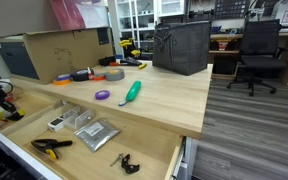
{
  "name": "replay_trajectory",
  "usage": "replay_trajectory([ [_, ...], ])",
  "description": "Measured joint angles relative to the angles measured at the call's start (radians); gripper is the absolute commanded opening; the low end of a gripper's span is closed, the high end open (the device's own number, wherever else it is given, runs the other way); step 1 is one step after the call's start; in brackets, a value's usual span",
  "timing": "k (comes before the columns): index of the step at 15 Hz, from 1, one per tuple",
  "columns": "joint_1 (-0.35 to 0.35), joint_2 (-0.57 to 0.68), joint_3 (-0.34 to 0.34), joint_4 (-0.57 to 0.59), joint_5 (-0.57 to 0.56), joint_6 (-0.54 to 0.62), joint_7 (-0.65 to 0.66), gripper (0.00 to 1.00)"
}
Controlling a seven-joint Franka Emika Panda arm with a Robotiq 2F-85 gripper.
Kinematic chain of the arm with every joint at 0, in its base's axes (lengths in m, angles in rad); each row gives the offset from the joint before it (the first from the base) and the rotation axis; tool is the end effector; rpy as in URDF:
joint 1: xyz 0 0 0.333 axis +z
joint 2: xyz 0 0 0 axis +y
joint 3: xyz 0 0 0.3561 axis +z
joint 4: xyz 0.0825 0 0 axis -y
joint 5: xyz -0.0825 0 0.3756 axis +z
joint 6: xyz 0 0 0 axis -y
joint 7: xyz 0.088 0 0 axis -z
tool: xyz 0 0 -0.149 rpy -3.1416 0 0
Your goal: Pick up the yellow and black masking tape and put it in the left drawer
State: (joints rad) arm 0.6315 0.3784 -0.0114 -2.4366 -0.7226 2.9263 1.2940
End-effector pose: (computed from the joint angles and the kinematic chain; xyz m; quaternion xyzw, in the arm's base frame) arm 0.3847 0.3183 0.1614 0.9939 0.0132 0.1085 0.0136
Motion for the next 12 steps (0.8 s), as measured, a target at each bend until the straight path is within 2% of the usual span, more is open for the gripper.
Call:
replay_trajectory([
  [8,0.015,0.058,0.006,-0.003,0.002,0.064,0.048,0.01],
  [9,0.017,0.063,0.006,-0.003,0.002,0.066,0.048,0.30],
  [11,0.019,0.071,0.007,-0.003,0.005,0.070,0.052,0.38],
  [12,0.021,0.073,0.008,-0.003,0.009,0.070,0.057,0.47],
])
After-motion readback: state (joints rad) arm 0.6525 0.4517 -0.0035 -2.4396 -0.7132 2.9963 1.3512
